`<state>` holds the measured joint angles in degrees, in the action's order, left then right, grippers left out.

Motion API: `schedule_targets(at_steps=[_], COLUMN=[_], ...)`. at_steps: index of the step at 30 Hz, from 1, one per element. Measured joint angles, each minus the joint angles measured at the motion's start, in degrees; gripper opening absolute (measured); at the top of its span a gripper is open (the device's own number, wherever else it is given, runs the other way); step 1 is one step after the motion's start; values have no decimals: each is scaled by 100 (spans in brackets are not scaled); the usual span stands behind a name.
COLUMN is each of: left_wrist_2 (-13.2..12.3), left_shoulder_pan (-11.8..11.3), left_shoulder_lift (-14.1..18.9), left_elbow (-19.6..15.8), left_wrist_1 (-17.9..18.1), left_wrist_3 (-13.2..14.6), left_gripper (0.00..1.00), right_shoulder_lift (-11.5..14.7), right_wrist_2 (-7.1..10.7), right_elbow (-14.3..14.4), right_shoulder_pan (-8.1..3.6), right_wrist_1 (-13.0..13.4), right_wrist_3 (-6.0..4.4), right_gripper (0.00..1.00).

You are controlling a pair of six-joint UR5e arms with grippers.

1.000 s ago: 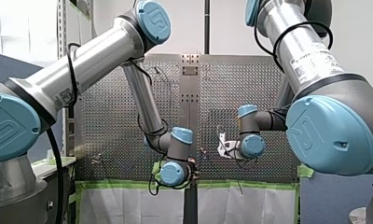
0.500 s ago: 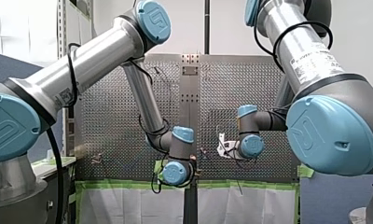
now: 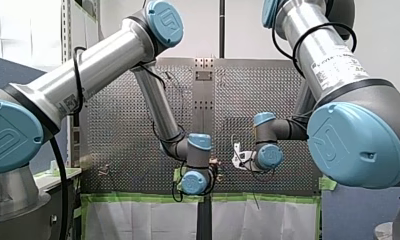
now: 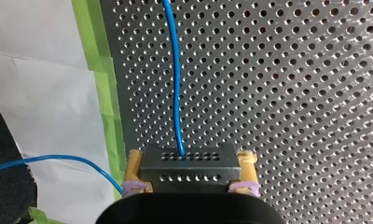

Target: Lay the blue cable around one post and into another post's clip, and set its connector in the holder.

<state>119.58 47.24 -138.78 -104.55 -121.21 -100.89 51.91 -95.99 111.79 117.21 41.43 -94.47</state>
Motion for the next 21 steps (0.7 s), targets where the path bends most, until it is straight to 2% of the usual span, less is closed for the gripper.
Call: schedule_targets(at_steps=[6, 11, 15, 21], left_wrist_2=[-150, -108, -89, -119], left_shoulder_pan=[-74, -216, -359, -459], left_shoulder_lift=[-8, -23, -29, -29], left_elbow=[209, 241, 242, 244], left_wrist_1=[-279, -555, -633, -634], left_wrist_3=[-41, -119, -150, -191], left_gripper=[100, 100, 100, 100], right_shoulder_lift=[0, 44, 185, 342], right_wrist_2=[-7, -54, -123, -112], right_elbow=[0, 4, 64, 129], right_shoulder_pan=[47, 96, 139, 147], right_wrist_1=[-119, -206, -296, -333], right_wrist_3=[48, 81, 86, 70], right_gripper=[23, 23, 23, 23])
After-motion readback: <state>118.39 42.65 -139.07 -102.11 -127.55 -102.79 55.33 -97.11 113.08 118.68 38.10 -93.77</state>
